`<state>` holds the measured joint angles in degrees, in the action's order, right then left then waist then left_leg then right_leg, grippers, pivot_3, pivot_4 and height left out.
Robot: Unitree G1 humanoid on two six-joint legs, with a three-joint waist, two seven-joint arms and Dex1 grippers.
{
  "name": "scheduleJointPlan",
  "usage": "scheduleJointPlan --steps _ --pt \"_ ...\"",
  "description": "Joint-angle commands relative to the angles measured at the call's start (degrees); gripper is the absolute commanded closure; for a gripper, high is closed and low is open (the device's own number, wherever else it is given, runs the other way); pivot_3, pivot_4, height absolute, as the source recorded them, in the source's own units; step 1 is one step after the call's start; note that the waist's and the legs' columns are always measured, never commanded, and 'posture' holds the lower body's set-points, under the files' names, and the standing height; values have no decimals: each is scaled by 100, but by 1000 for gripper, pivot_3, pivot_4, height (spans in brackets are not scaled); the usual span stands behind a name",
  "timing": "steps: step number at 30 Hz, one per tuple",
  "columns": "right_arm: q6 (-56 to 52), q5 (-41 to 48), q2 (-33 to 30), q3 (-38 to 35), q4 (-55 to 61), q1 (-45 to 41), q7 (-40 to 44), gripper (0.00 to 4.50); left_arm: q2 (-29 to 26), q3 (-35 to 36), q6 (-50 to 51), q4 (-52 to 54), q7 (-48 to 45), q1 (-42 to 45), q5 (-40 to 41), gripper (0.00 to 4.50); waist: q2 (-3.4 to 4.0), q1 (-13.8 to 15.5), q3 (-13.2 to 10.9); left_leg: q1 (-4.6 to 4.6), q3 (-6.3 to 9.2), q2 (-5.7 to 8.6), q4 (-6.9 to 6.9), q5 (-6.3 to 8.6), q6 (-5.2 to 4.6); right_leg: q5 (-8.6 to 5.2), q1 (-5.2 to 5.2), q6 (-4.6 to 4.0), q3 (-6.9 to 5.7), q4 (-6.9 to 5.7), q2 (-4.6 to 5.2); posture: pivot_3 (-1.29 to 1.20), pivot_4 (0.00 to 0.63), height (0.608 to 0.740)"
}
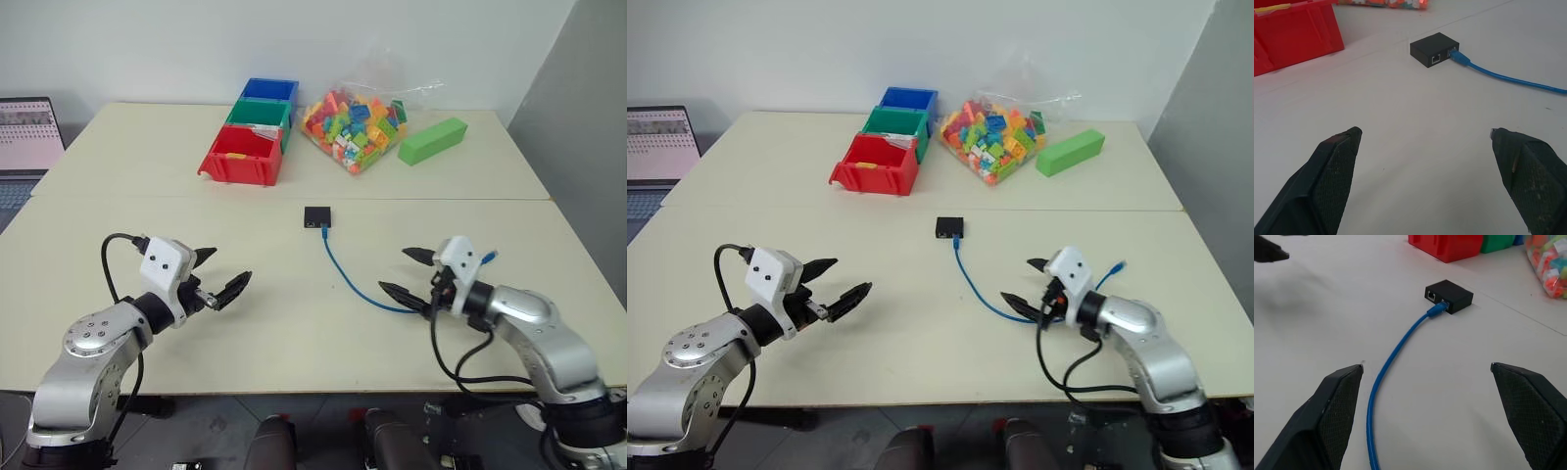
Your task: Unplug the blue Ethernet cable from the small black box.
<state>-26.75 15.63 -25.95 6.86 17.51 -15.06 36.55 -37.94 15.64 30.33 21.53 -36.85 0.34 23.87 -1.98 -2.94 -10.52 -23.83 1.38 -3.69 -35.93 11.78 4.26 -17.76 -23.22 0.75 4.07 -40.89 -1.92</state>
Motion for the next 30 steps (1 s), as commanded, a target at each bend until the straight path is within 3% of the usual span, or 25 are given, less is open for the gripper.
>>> scheduleJointPlan --steps 1,6,10,15,18,30 --pt "-79 -544 498 445 -389 -425 -645 96 -155 -18 -262 -72 -274 66 -7 0 -1 -6 1 0 0 0 0 0 0 0 0 0 0 0 0 0 150 740" --pt "-156 -952 1620 831 -1502 -1122 -1346 96 -268 -59 -430 -198 -832 166 201 0 0 -9 0 -4 -2 1 1 0 0 2 -3 -4 0 1 1 0 150 740" --pt "252 -1432 2525 864 -3245 -2004 -2206 96 -408 -129 -531 -388 -1067 255 101 0 0 -26 0 -3 -3 1 1 0 0 9 -4 -16 -1 0 1 0 150 740" --pt "687 -1632 2914 668 -4412 -2441 -2688 96 -418 -195 -658 -469 -1127 245 24 0 -1 -5 0 -7 -1 2 3 0 0 13 -5 -28 -4 3 4 0 150 740" --pt "774 -1644 3001 583 -4657 -2536 -2772 474 -386 -181 -711 -487 -1144 200 -8 0 -1 -20 0 -8 -7 3 2 0 0 15 -5 -29 -2 4 7 0 150 740" --pt "528 -1725 3006 479 -4603 -2591 -2794 3481 -345 -315 -890 -608 -1150 246 -111 0 -1 -20 1 -4 -1 0 3 0 0 13 -4 -26 -3 -2 5 0 150 740"
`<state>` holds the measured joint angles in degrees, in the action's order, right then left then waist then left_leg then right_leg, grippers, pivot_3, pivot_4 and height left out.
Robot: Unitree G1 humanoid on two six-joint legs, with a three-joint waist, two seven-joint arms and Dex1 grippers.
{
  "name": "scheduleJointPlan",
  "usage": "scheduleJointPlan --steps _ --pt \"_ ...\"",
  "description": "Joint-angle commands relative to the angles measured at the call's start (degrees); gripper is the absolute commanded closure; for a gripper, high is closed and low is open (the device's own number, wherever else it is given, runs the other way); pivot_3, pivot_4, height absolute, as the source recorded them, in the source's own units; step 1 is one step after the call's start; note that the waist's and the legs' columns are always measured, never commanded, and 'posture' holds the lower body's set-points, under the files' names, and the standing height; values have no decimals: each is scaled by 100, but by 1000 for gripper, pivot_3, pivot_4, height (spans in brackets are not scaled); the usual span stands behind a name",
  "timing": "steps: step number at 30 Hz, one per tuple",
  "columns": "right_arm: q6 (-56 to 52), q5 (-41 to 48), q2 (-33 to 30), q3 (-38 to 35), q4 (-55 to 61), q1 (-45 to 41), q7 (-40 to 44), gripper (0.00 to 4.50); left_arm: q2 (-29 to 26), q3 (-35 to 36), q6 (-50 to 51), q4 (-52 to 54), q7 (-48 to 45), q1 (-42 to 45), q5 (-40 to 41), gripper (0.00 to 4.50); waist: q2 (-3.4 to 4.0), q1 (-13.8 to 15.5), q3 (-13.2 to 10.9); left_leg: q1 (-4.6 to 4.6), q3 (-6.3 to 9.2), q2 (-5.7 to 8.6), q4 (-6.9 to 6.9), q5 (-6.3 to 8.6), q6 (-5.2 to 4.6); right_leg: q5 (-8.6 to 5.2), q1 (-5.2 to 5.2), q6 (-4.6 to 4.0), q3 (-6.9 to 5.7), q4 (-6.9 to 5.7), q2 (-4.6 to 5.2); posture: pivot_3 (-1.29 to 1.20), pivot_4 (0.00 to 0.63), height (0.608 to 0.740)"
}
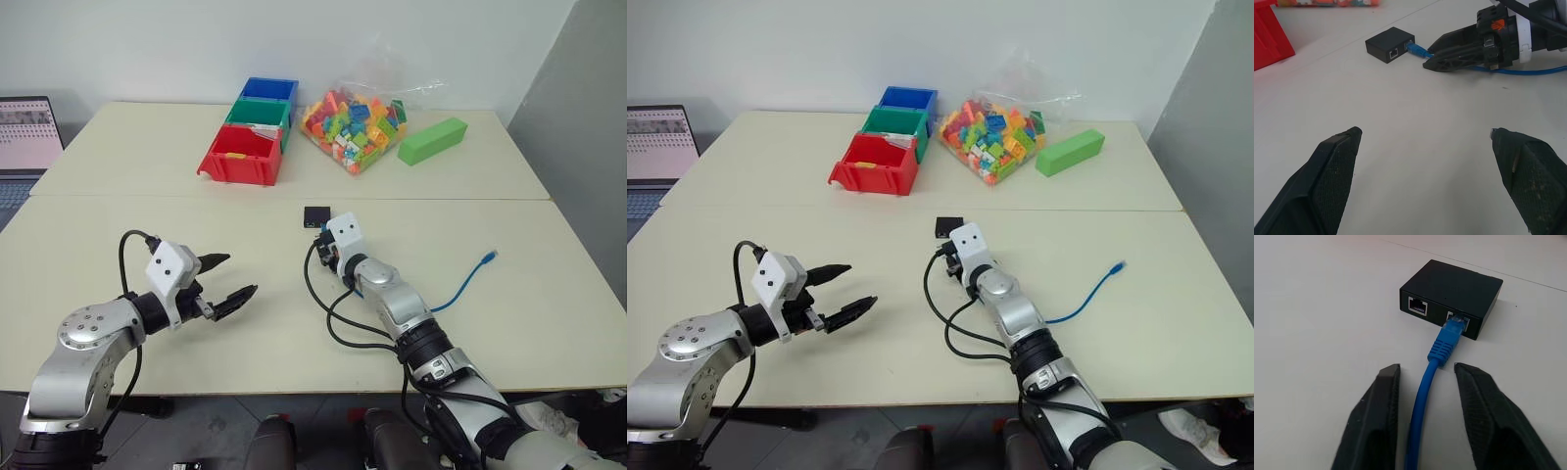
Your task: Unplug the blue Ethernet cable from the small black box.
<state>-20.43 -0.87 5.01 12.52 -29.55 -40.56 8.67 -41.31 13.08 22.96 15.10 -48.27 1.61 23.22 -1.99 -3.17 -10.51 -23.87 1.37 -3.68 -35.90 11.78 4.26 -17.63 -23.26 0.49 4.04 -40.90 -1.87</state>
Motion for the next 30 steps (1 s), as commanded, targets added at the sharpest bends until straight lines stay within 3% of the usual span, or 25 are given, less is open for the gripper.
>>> scheduleJointPlan --steps 1,4,6,12,16,21,30 --pt "-135 -85 -134 -89 172 -24 26 3747 -1 -85 -152 25 -22 141 -38 0 0 3 0 0 0 0 0 0 0 0 0 0 0 0 0 0 150 740" --pt "-243 -79 -235 -93 400 47 121 4463 -1 -133 -105 14 -61 193 6 0 0 23 0 -2 0 2 0 0 0 0 0 0 -1 1 1 0 150 740" --pt "-341 -87 -356 7 688 145 305 4463 -52 -134 -66 -41 -146 234 58 0 1 13 0 -2 -1 1 0 0 0 0 0 0 1 2 1 0 150 740" --pt "-756 -85 -2241 866 3310 1432 2274 4463 -245 -340 299 -26 -577 411 268 0 3 105 -2 -14 0 8 2 0 0 -6 -1 8 -4 15 5 0 150 740" --pt "-1132 177 -3254 794 4469 1991 3050 4463 -289 -436 335 -119 -711 476 243 0 4 79 -3 -4 -3 1 2 1 -1 -15 0 22 -3 12 1 0 150 740" --pt "-1375 331 -3562 735 4780 2201 3283 4463 -213 -610 380 -93 -716 556 231 0 5 6 -3 1 1 -3 3 0 -1 -17 0 20 0 5 -6 0 150 740" --pt "-1839 446 -3128 532 4764 2100 2951 2519 -232 -756 337 24 -993 307 333 0 4 -3 -3 1 0 -1 2 0 -1 -17 0 20 1 5 -6 0 150 740"
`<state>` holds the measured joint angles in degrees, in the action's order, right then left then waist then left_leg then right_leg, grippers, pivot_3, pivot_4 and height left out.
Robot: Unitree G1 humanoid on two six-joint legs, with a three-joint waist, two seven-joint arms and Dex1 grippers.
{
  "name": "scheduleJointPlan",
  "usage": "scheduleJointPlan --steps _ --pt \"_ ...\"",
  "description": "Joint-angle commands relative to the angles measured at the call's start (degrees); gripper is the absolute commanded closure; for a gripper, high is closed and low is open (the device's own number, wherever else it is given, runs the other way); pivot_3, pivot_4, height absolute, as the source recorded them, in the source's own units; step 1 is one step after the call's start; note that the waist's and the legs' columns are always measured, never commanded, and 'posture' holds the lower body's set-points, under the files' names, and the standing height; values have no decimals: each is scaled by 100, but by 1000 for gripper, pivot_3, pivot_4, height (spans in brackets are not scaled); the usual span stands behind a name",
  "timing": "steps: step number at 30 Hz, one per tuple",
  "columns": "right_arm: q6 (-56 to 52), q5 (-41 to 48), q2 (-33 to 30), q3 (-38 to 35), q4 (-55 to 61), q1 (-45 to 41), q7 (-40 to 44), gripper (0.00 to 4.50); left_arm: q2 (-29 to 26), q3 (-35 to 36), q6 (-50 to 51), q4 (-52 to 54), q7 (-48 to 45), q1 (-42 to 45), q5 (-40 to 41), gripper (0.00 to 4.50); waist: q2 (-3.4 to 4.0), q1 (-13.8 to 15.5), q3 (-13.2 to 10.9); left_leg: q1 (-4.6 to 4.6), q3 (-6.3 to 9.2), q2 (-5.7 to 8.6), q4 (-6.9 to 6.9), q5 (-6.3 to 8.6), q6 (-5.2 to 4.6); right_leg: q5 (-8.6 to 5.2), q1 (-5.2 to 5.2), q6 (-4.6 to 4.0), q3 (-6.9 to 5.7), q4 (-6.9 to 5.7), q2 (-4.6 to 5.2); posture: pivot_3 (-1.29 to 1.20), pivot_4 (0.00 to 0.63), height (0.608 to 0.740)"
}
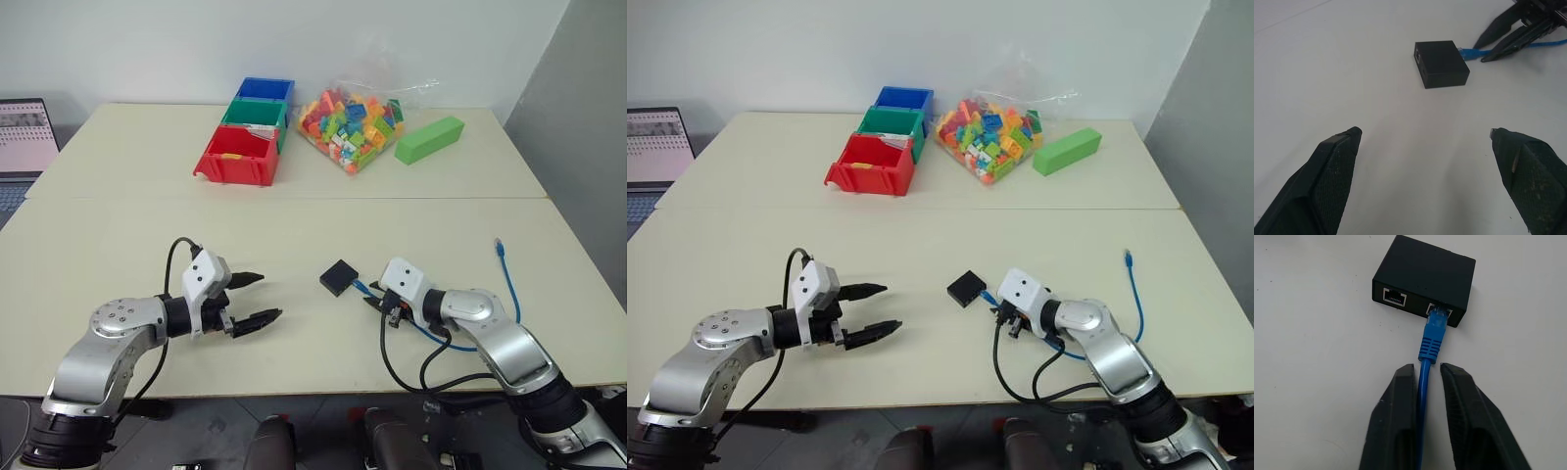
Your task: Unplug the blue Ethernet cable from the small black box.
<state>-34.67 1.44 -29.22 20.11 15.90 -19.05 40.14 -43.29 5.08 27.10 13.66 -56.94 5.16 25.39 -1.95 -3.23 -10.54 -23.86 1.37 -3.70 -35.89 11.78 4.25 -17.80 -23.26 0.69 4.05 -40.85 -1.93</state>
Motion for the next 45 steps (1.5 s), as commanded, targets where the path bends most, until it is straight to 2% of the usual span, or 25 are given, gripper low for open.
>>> scheduleJointPlan --steps 1,7,11,15,20,22,27,31,35,39,45 --pt "-547 276 428 -253 264 -30 -269 2519 -42 40 -87 152 -158 -58 133 0 0 7 0 -1 3 0 0 0 0 0 0 0 -2 0 0 0 150 740" --pt "-750 116 991 -286 -12 43 -939 2519 -23 -10 -134 38 -258 9 123 0 -1 3 0 -2 2 1 -1 0 0 0 0 0 -1 -1 1 0 150 740" --pt "-844 145 1146 -300 -125 70 -1141 2519 -30 -19 -194 -37 -342 46 97 0 -1 2 1 -2 1 2 -1 0 0 0 0 0 -1 0 3 0 150 740" --pt "-878 83 1071 -293 -212 -17 -1191 3088 -29 -58 -293 -216 -403 184 40 0 -1 2 1 -1 1 2 -1 0 0 0 0 0 -1 -1 2 0 150 740" --pt "-730 1 915 -208 -207 -137 -1129 4301 81 -65 -269 -326 -297 387 36 0 -1 8 1 -2 1 2 -2 0 0 0 1 1 -2 0 2 0 150 740" --pt "-596 -45 826 -143 -197 -197 -1081 4314 141 -68 -273 -371 -228 475 11 0 -1 22 1 -2 1 3 -3 0 0 0 1 1 -2 0 3 0 150 740" --pt "973 -428 327 219 -119 -539 -600 4314 405 201 442 -522 -38 891 640 0 -1 19 0 -4 -1 4 -4 0 0 1 0 2 -5 1 3 0 150 740" --pt "3056 -911 -161 535 -421 -1007 -115 4314 287 372 1327 -623 -312 1165 1365 0 -1 -10 -2 -3 -1 2 -5 0 0 1 -2 2 -15 -1 -2 0 150 740" --pt "4464 -967 -338 624 -690 -1400 361 4314 139 376 1838 -598 -632 1322 1853 0 -1 -9 -2 -2 -2 1 -2 0 0 1 -1 2 -18 0 -5 0 150 740" --pt "4946 -983 -237 613 -779 -1572 539 4314 166 249 1874 -559 -659 1422 1857 0 -2 11 -2 -4 0 2 -5 0 0 1 1 1 -17 0 -2 0 150 740" --pt "4954 -985 -8 579 -728 -1679 699 4314 391 109 2053 -357 -508 1529 1947 0 -2 29 -2 -3 3 2 -9 -1 1 7 3 -9 -15 -3 0 0 150 740"
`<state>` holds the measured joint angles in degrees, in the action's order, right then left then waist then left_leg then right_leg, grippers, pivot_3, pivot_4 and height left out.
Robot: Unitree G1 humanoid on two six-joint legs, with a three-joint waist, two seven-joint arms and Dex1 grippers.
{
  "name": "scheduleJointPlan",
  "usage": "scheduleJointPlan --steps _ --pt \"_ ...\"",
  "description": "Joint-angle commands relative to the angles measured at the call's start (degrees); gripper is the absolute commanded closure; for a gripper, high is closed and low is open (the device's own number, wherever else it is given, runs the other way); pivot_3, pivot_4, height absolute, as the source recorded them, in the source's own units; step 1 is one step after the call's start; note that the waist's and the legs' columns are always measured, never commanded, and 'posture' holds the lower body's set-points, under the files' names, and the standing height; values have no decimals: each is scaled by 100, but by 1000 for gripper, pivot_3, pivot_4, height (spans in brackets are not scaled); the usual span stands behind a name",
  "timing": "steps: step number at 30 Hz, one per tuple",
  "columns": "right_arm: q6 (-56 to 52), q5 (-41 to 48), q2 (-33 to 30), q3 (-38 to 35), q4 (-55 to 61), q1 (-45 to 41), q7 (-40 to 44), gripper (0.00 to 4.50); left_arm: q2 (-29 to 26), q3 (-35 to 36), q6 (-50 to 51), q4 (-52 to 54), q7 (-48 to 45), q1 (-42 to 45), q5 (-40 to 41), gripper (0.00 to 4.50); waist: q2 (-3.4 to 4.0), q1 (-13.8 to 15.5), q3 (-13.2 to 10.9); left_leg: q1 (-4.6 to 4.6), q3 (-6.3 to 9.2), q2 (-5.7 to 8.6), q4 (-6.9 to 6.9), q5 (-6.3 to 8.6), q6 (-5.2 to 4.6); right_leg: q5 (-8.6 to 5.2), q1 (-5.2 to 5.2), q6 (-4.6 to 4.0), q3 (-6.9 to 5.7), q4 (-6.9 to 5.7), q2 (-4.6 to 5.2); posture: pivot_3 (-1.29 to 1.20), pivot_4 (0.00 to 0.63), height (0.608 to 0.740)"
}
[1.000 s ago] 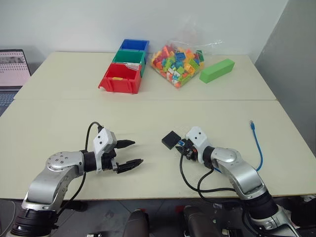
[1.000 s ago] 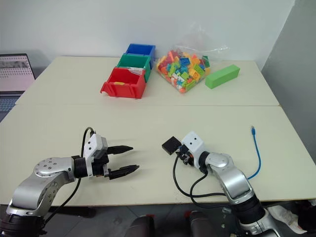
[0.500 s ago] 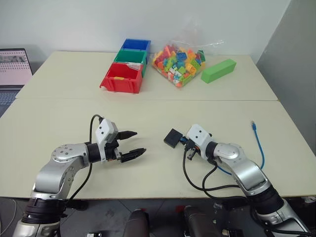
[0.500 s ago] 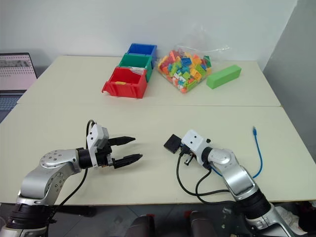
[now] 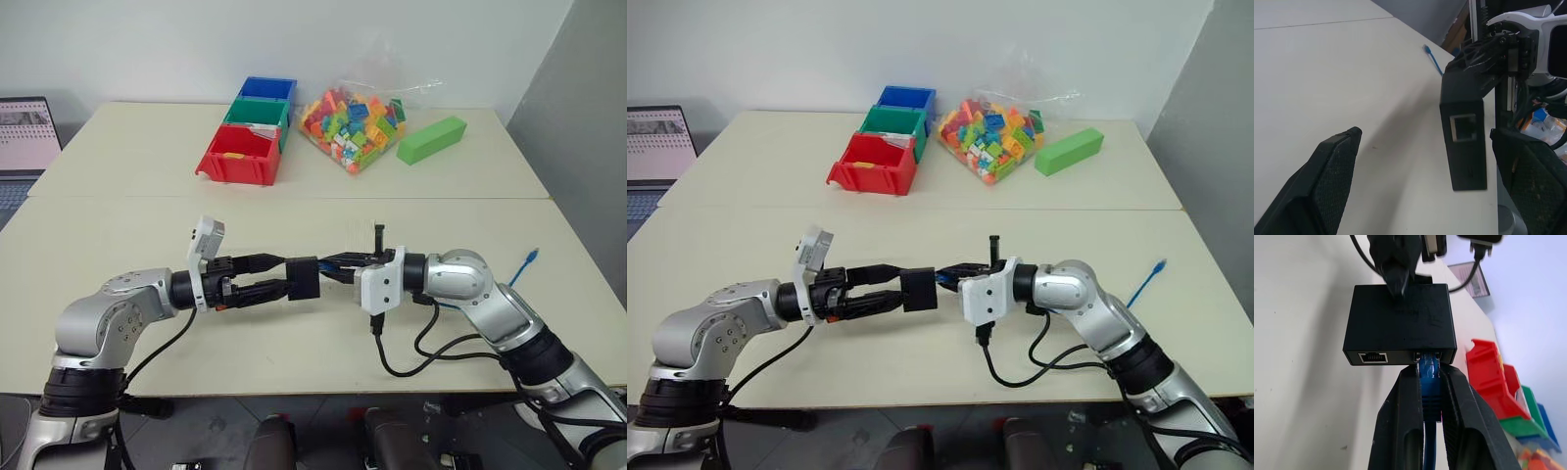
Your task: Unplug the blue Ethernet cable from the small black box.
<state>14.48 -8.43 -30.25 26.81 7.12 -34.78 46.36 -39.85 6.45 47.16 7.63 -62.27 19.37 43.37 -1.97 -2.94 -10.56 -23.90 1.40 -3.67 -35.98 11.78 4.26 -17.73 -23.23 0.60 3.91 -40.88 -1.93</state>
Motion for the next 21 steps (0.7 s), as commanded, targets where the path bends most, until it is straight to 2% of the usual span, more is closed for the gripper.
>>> scheduleJointPlan --steps 1,2,5,19,21 --pt "17 2 116 -99 162 -109 89 4314 54 -38 70 255 15 110 171 0 0 1 0 0 0 0 0 0 0 3 0 -6 1 0 0 0 150 740" --pt "7 -4 131 -107 167 -111 101 4314 59 -37 87 256 10 110 197 0 0 1 0 0 1 0 0 0 0 4 0 -6 2 0 0 0 150 740" --pt "-19 -29 170 -141 181 -100 134 4314 62 -2 172 223 -16 121 300 530 0 1 0 1 1 0 0 0 0 4 0 -8 1 0 0 0 150 740" --pt "73 -224 187 -211 125 -110 77 4314 -106 14 287 103 -171 94 389 3415 0 4 0 0 1 0 0 0 0 4 0 -7 2 0 0 0 150 740" --pt "90 -265 179 -205 126 -119 82 4314 -109 8 294 102 -186 94 398 3654 0 3 0 0 0 0 0 0 0 4 0 -8 2 0 0 0 150 740"
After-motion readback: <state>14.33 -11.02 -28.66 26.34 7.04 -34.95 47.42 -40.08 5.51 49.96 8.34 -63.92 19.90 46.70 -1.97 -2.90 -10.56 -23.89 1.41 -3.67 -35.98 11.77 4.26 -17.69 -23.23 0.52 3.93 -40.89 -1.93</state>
